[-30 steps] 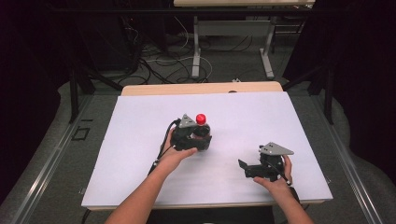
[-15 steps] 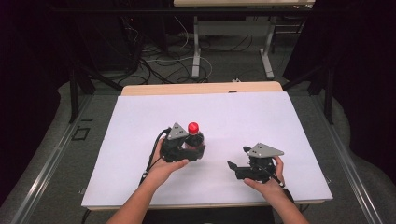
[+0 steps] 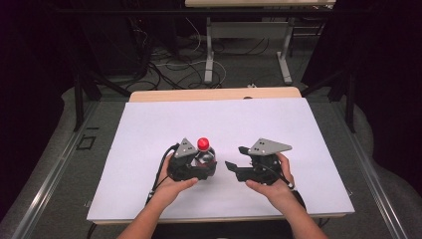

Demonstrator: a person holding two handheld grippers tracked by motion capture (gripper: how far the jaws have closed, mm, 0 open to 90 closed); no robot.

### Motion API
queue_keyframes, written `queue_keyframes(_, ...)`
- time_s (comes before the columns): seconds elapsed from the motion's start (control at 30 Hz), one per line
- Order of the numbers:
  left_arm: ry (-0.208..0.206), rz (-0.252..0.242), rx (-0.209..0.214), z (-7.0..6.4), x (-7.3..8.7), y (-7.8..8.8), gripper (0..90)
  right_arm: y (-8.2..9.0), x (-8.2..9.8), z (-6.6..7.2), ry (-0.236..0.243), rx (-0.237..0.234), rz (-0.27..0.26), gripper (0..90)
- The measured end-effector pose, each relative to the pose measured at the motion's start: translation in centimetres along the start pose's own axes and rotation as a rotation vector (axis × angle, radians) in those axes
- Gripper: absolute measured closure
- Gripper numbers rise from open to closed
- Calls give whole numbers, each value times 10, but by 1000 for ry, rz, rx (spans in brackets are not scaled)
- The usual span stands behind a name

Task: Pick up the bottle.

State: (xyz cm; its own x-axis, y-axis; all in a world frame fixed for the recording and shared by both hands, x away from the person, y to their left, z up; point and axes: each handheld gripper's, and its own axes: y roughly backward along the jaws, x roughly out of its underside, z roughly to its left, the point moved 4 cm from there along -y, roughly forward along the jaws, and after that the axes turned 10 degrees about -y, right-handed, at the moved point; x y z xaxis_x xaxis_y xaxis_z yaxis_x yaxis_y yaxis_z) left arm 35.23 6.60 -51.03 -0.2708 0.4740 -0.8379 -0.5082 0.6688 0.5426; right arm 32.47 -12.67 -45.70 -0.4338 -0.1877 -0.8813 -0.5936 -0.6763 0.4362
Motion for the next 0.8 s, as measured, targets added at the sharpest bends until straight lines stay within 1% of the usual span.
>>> queue_keyframes(0.03, 0, 2, 0, 0, 1, 0, 285, 1, -3, 2, -9, -9, -7, 363)
queue_keyframes(0.1, 5, 0, -2, -1, 4, -1, 285, 1, -10, 7, -10, -36, -6, 377)
queue_keyframes(0.13, 8, 5, 4, -1, 5, 0, 285, 1, -13, 9, -9, -45, -13, 377)
queue_keyframes(0.17, 7, 7, 5, -1, 6, 0, 286, 0, -15, 11, -6, -46, -15, 377)
queue_keyframes(0.2, 5, 9, -2, -1, 7, 0, 286, 0, -17, 12, -3, -50, -17, 378)
queue_keyframes(0.27, 3, 13, 10, -3, 8, 0, 286, 0, -20, 15, 0, -65, -7, 379)
queue_keyframes(0.3, 2, 15, 6, -3, 9, 0, 286, -1, -22, 16, 7, -67, -25, 379)
queue_keyframes(0.33, -1, 16, 15, -4, 9, 0, 286, -1, -23, 18, 11, -70, -24, 379)
queue_keyframes(0.4, 3, 17, 21, -6, 9, 0, 286, -1, -24, 19, 6, -69, -25, 387)
queue_keyframes(0.43, -1, 11, 21, -9, 8, -2, 286, -2, -26, 22, -2, -79, -32, 411)
queue_keyframes(0.47, -4, 9, 26, -10, 8, -3, 286, -3, -28, 24, -1, -87, -45, 417)
queue_keyframes(0.5, -7, 12, 23, -12, 8, -3, 286, -3, -28, 26, -3, -90, -49, 420)
queue_keyframes(0.53, -13, 11, 31, -14, 8, -4, 286, -4, -29, 27, 6, -90, -55, 424)
queue_keyframes(0.57, -13, 17, 42, -16, 7, -4, 286, -5, -29, 29, 6, -91, -63, 432)
queue_keyframes(0.6, -12, 20, 47, -19, 7, -4, 286, -6, -29, 31, 8, -90, -53, 445)
queue_keyframes(0.63, -19, 6, 47, -20, 6, -5, 286, -7, -28, 32, 8, -93, -61, 453)
queue_keyframes(0.73, -33, 9, 54, -26, 5, -5, 286, -9, -26, 34, 10, -87, -57, 483)
queue_keyframes(0.77, -37, 5, 65, -28, 4, -5, 286, -9, -25, 34, 20, -87, -45, 488)
queue_keyframes(0.8, -37, 6, 65, -31, 4, -6, 287, -10, -24, 35, 13, -88, -57, 499)
